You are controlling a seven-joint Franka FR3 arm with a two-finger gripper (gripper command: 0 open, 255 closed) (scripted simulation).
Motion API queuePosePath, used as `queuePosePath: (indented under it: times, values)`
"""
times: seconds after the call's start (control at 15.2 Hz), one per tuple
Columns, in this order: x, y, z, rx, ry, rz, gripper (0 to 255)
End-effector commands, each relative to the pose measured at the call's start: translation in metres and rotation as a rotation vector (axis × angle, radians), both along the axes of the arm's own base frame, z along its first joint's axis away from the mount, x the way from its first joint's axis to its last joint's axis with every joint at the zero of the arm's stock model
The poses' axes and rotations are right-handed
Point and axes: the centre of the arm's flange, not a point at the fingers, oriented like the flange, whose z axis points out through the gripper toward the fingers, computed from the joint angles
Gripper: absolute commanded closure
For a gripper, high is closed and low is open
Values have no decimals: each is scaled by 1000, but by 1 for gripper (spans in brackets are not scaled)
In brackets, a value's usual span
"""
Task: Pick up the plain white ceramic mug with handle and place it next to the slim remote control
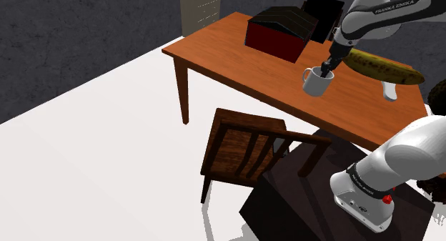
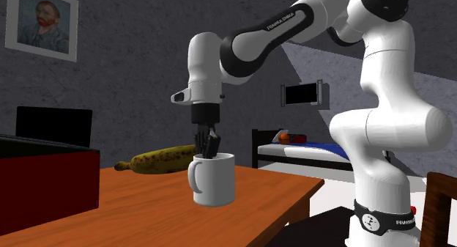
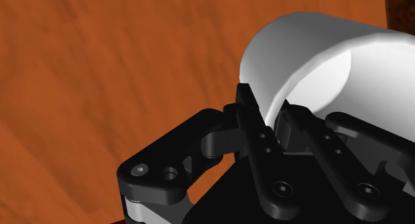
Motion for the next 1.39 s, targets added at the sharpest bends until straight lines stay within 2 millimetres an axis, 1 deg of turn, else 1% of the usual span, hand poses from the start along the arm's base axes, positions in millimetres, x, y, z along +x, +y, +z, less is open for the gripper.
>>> queuePosePath:
  times: [0.0,1.32]
  values:
    - [0,0,10,0,0,0,255]
    - [0,0,116,0,0,0,255]
